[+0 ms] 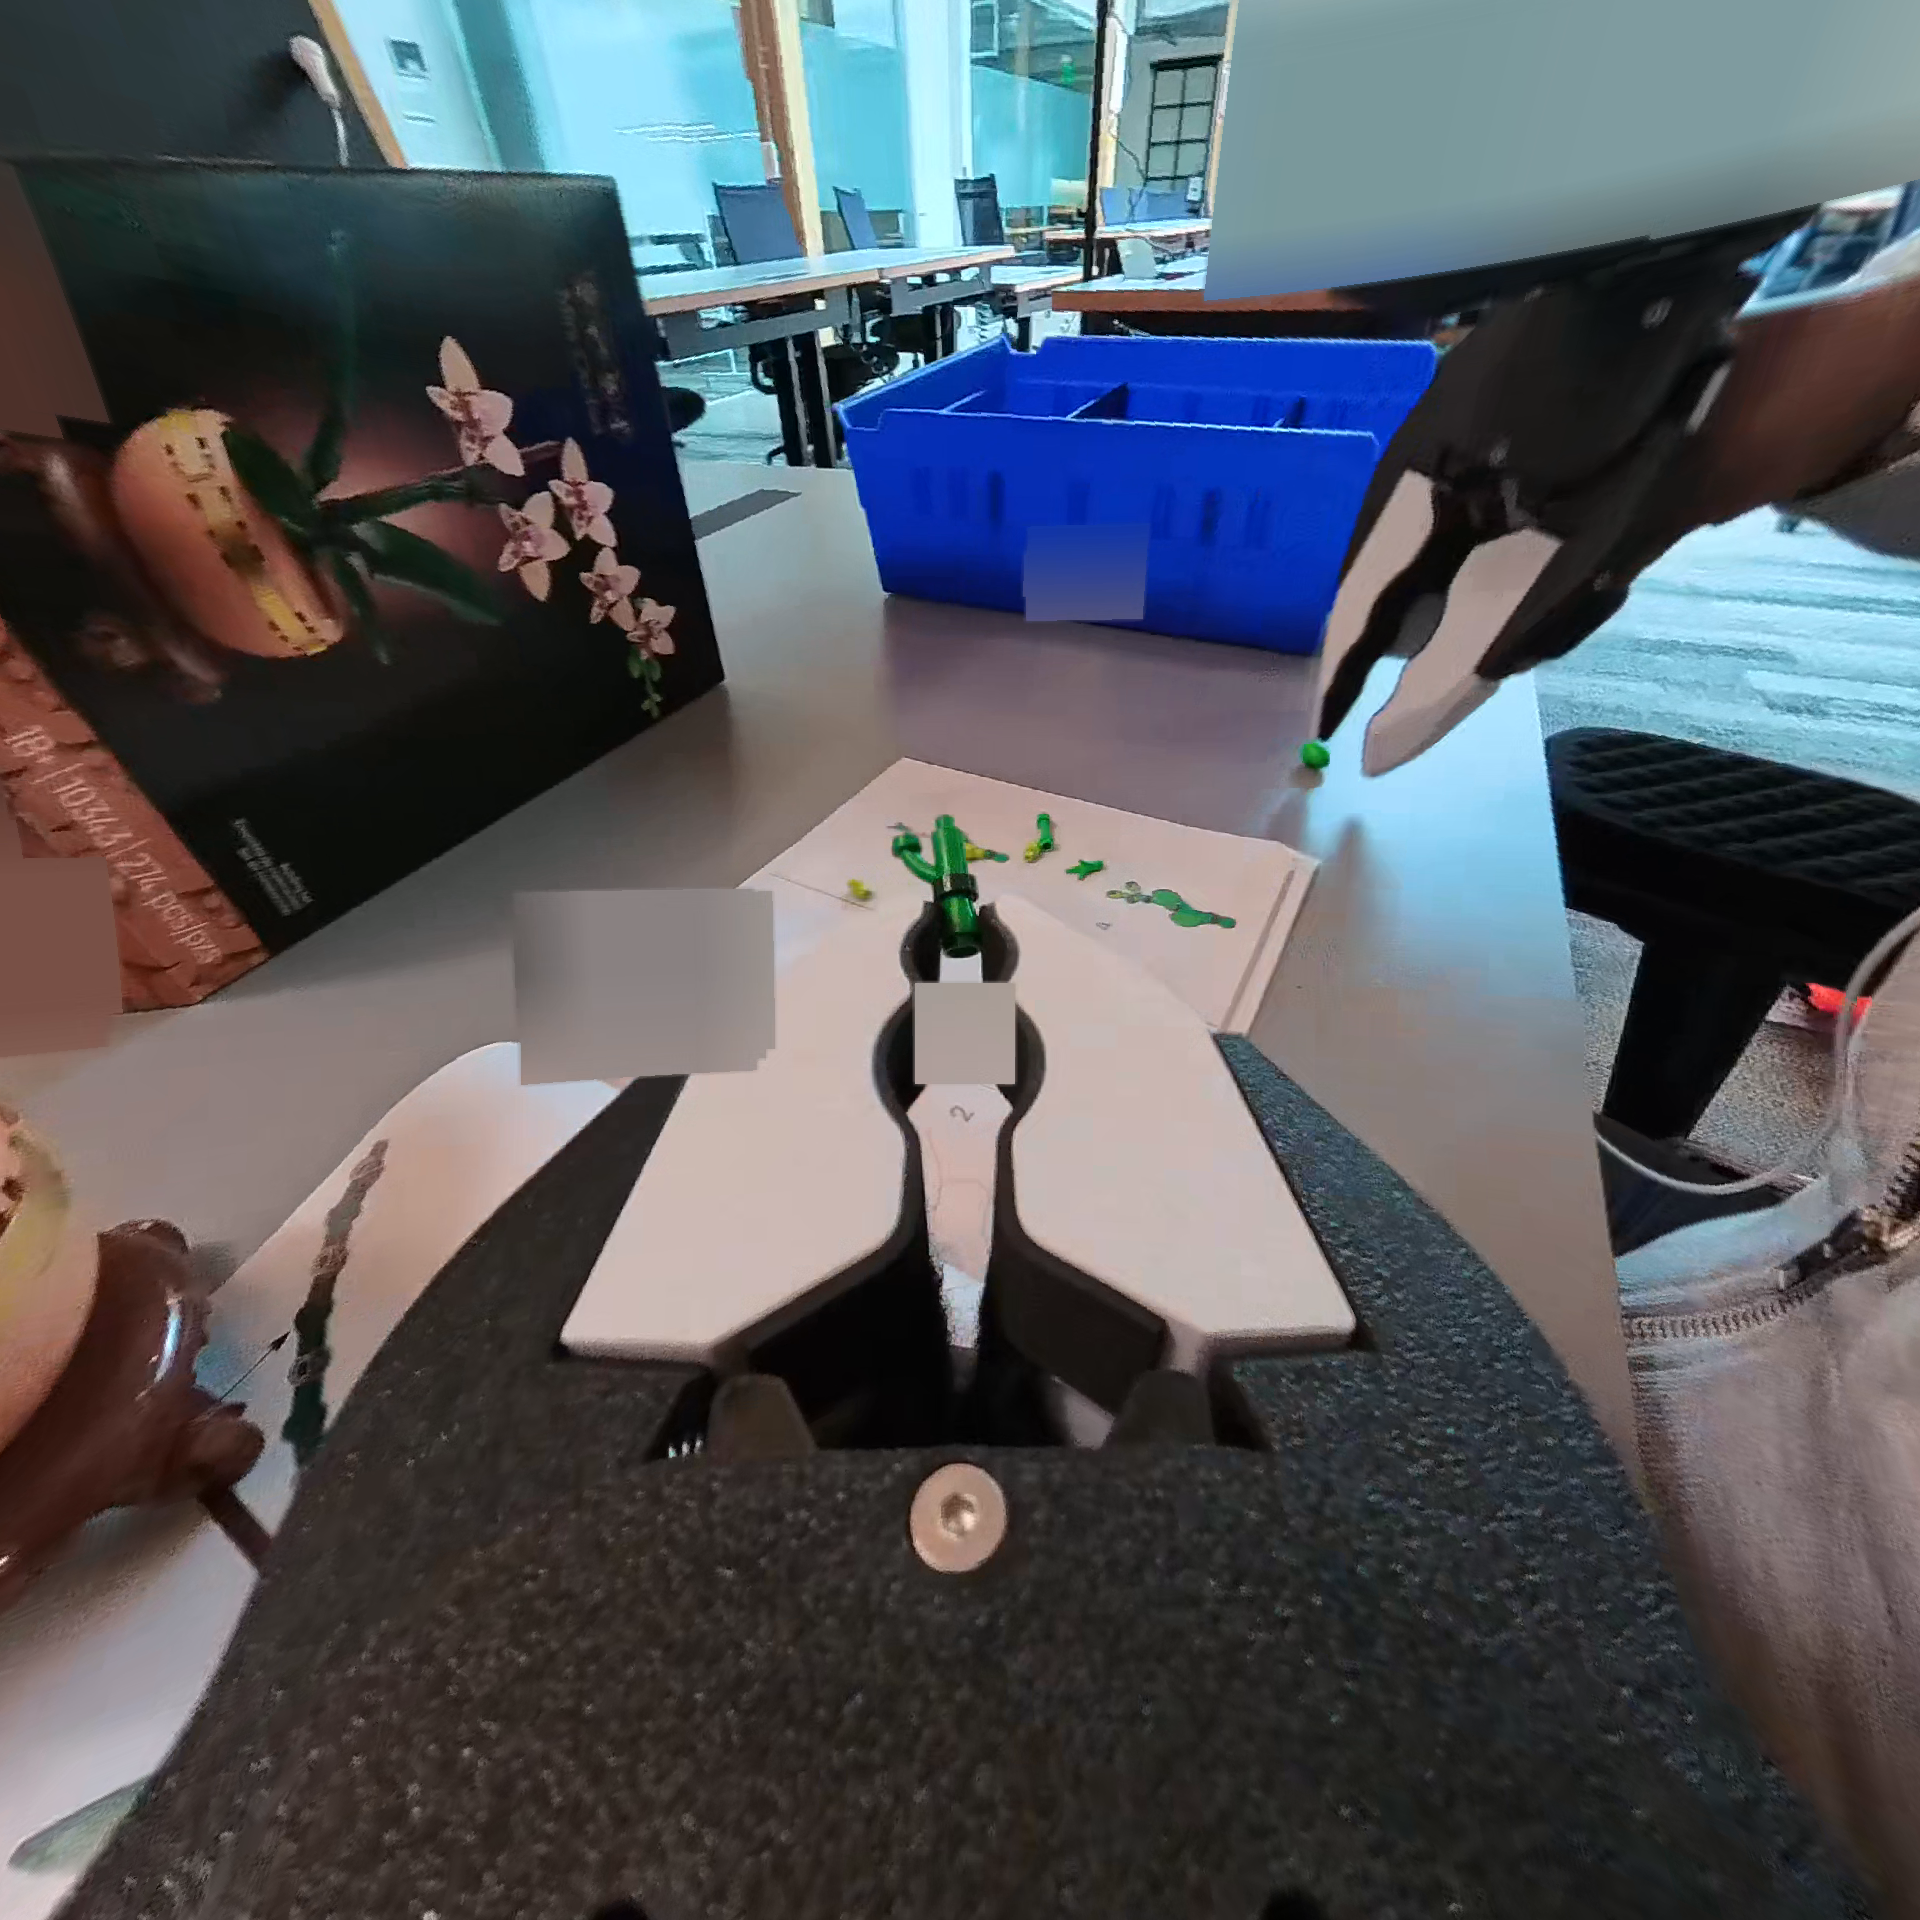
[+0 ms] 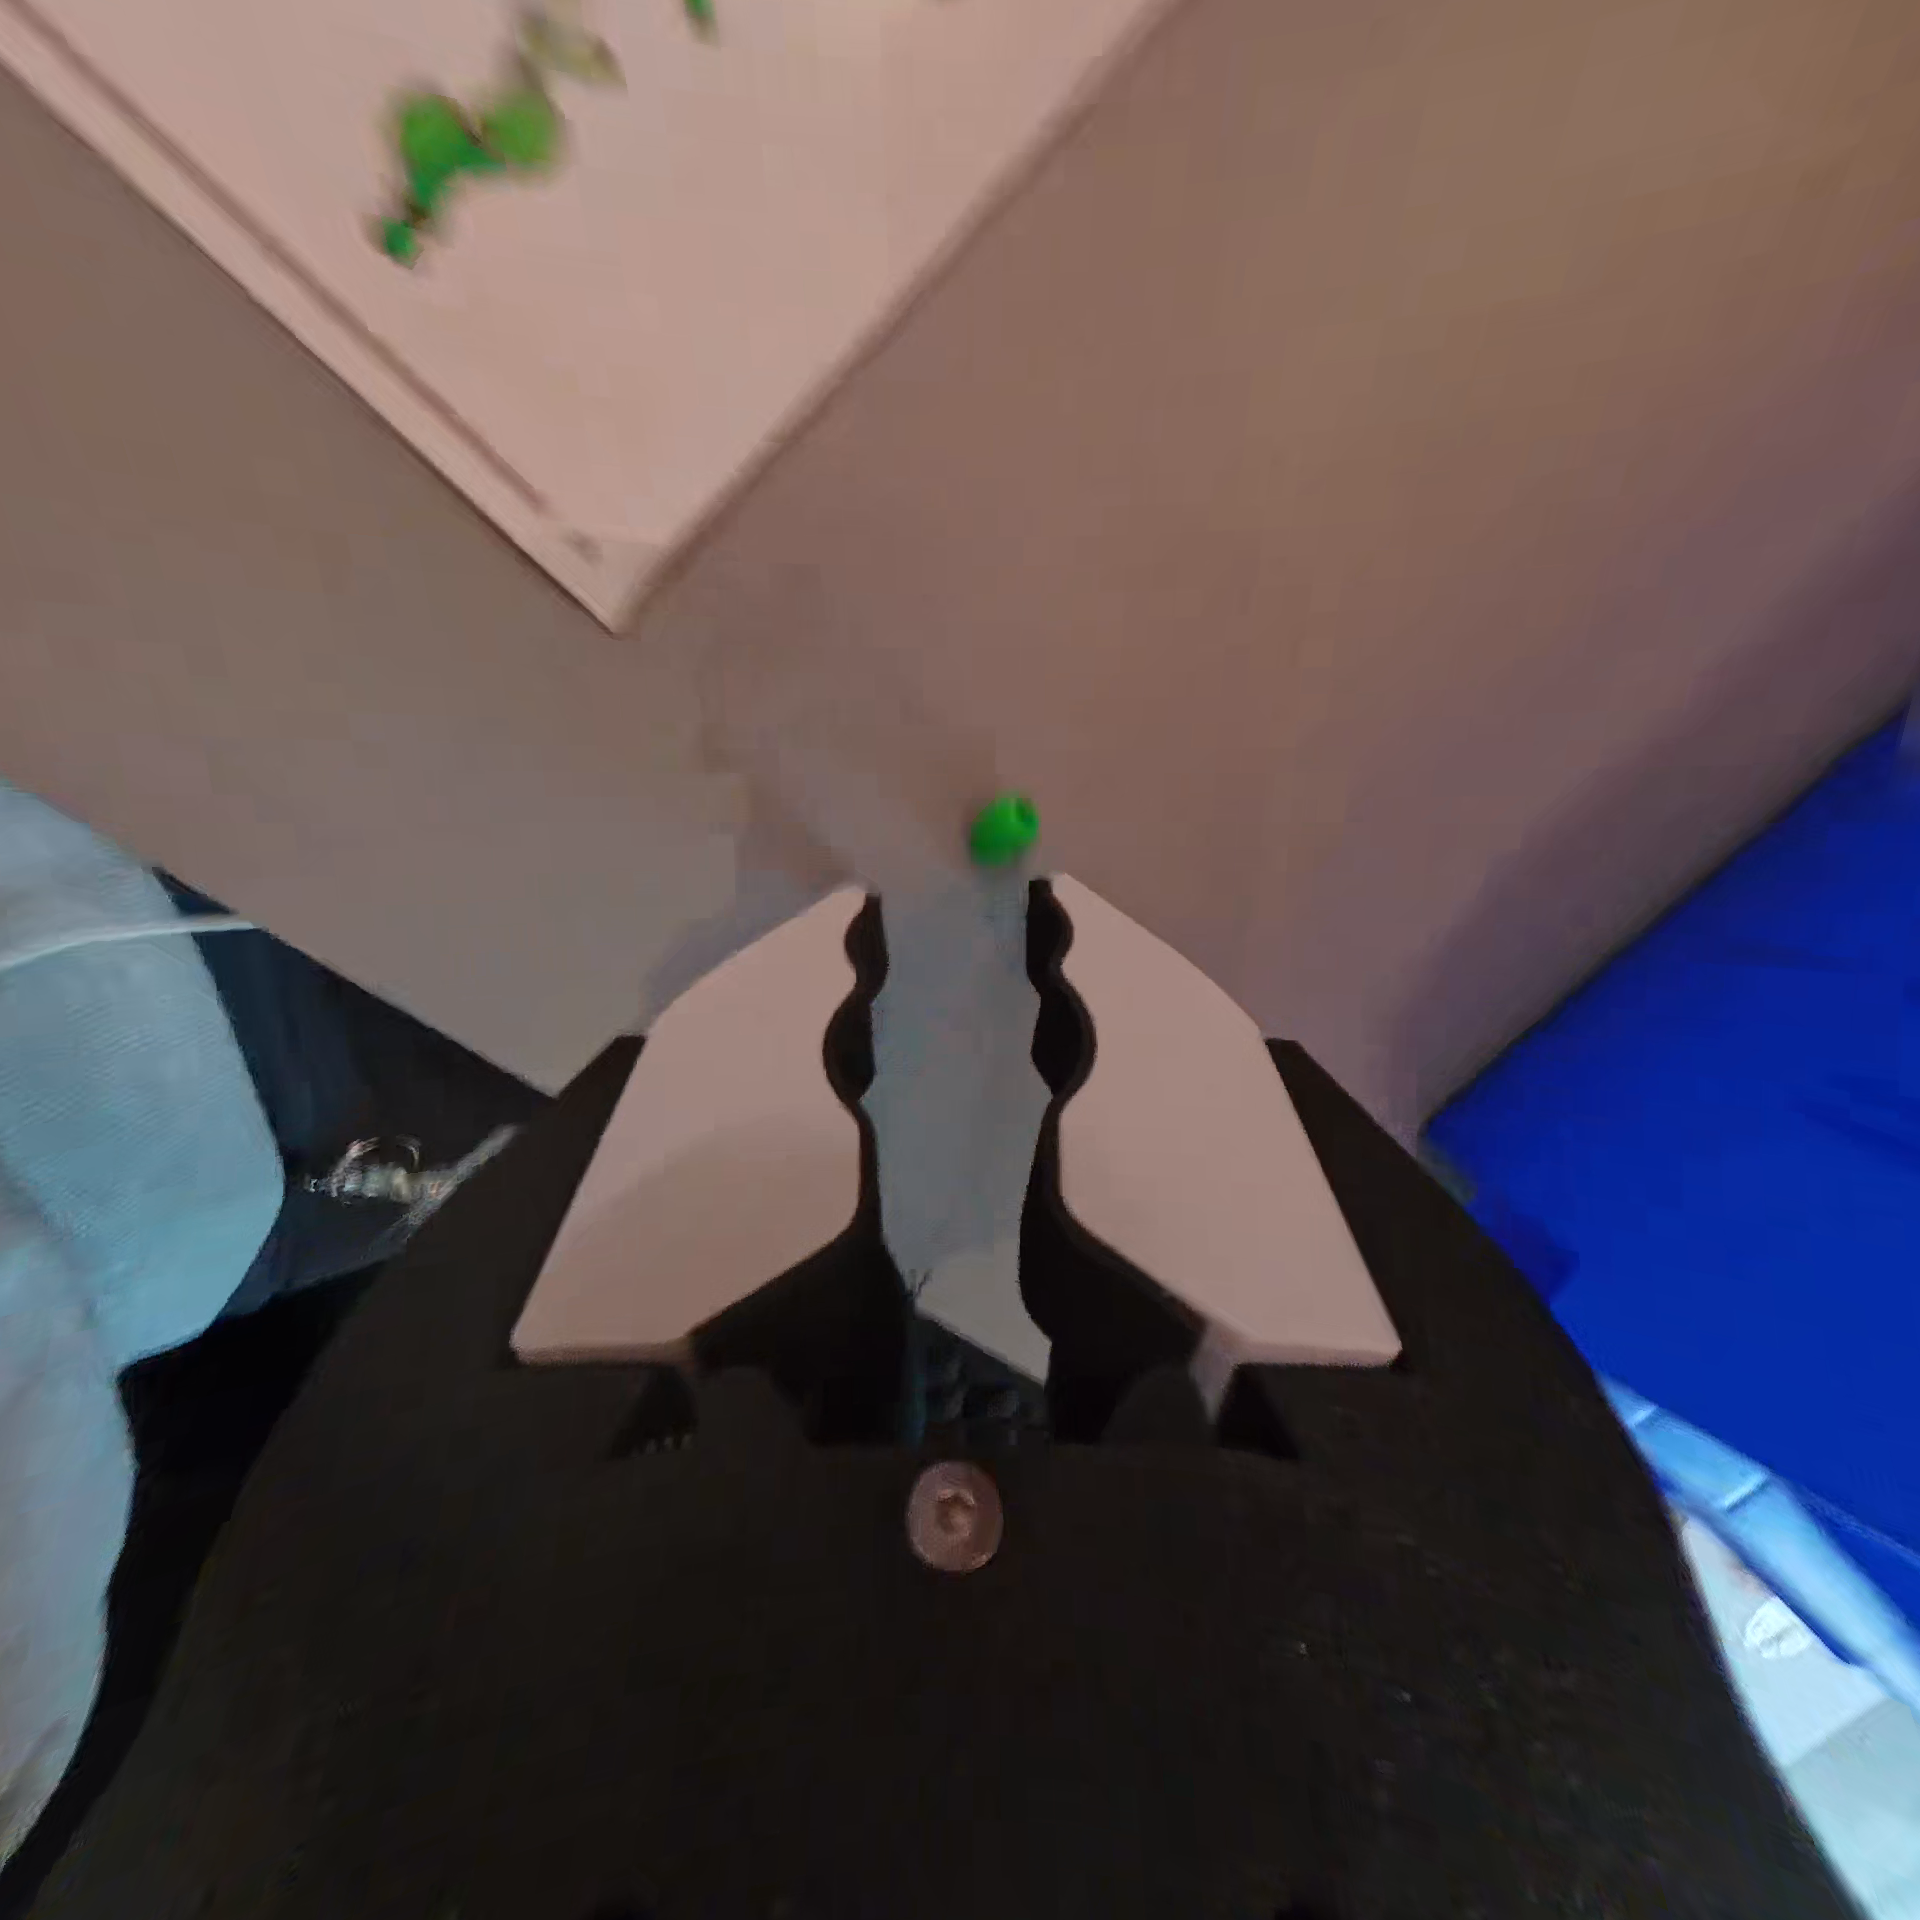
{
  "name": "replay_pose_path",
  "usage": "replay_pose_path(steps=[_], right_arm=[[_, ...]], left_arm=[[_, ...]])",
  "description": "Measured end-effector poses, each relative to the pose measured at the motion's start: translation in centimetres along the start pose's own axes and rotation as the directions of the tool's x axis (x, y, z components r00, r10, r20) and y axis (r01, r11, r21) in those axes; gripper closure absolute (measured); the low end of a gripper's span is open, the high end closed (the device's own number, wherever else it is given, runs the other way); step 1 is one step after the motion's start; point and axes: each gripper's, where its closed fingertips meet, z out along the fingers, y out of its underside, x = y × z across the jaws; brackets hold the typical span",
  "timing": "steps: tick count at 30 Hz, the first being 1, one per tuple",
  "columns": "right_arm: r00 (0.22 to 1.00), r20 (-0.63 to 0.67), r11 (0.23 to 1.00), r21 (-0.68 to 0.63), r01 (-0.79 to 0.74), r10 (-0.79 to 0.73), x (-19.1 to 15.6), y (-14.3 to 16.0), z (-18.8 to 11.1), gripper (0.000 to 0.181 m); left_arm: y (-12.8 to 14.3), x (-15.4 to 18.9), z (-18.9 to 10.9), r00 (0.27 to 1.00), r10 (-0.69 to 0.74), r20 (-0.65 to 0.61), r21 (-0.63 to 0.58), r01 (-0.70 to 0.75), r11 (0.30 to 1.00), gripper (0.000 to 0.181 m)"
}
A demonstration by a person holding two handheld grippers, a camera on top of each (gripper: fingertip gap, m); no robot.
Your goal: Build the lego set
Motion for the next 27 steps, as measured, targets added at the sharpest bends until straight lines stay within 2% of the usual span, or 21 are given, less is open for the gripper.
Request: replay_pose_path(steps=[1, 2, 3, 6, 9, 10, 11, 12, 14, 18, 22, 24, 27], right_arm=[[0.999, 0.022, 0.999, 0.027, -0.039, 0.038, 0.1, 0.1, -0.1, 0.162], [0.997, -0.011, 0.996, 0.033, -0.079, 0.08, 1.1, 0.6, -0.1, 0.166], [0.994, -0.042, 0.994, 0.054, -0.096, 0.099, 2.0, 1.1, 0.1, 0.179], [0.988, 0.012, 0.968, 0.201, -0.151, 0.152, 2.2, 0.8, 0.2, 0.181], [0.984, 0.024, 0.919, 0.355, -0.172, 0.175, 2.1, -1.7, -0.4, 0.175], [0.985, -0.001, 0.896, 0.415, -0.156, 0.172, 2.2, -3.0, -0.9, 0.169], [0.983, -0.06, 0.881, 0.455, -0.127, 0.173, 2.7, -4.0, -1.3, 0.154], [0.98, -0.109, 0.882, 0.46, -0.1, 0.168, 3.1, -4.6, -1.2, 0.143], [0.988, -0.089, 0.914, 0.399, -0.079, 0.124, 2.5, -5.0, 0.5, 0.132], [0.979, 0.095, 0.857, 0.473, -0.205, 0.182, 1.2, -7.2, 2.0, 0.148], [0.962, 0.102, 0.817, 0.511, -0.269, 0.253, 2.9, -8.2, 2.5, 0.159], [0.962, 0.091, 0.807, 0.528, -0.265, 0.256, 3.5, -8.6, 2.7, 0.172], [0.974, 0.066, 0.823, 0.524, -0.22, 0.219, 3.5, -8.9, 2.7, 0.172]], left_arm=[[0.0, 0.2, 0.1, 1.0, 0.005, -0.004, -0.002, -0.005, 1.0, 0.175], [0.0, 0.3, 0.1, 1.0, 0.009, -0.003, -0.003, -0.009, 1.0, 0.175], [0.0, 0.3, 0.0, 1.0, 0.013, 0.0, 0.001, -0.013, 1.0, 0.175], [-0.3, 0.4, -0.1, 1.0, 0.019, 0.001, 0.009, -0.019, 1.0, 0.175], [-0.1, 0.4, 0.0, 1.0, 0.018, -0.003, 0.004, -0.018, 1.0, 0.175], [-0.1, 0.5, 0.0, 1.0, 0.018, -0.005, 0.001, -0.018, 1.0, 0.175], [0.0, 0.5, 0.1, 1.0, 0.021, -0.006, -0.001, -0.021, 1.0, 0.175], [0.0, 0.6, 0.1, 1.0, 0.026, -0.007, 0.002, -0.026, 1.0, 0.175], [-0.1, 0.8, 0.2, 0.999, 0.036, -0.022, 0.009, -0.035, 0.999, 0.175], [-0.2, 0.9, 0.1, 0.999, 0.029, -0.032, 0.023, -0.028, 0.999, 0.175], [-0.4, 0.7, -0.1, 0.999, 0.002, -0.042, 0.047, 0.0, 0.999, 0.175], [-0.5, 0.7, -0.2, 0.999, 0.0, -0.045, 0.053, 0.002, 0.999, 0.175], [-0.5, 0.8, -0.2, 0.999, -0.001, -0.051, 0.054, 0.004, 0.999, 0.175]])
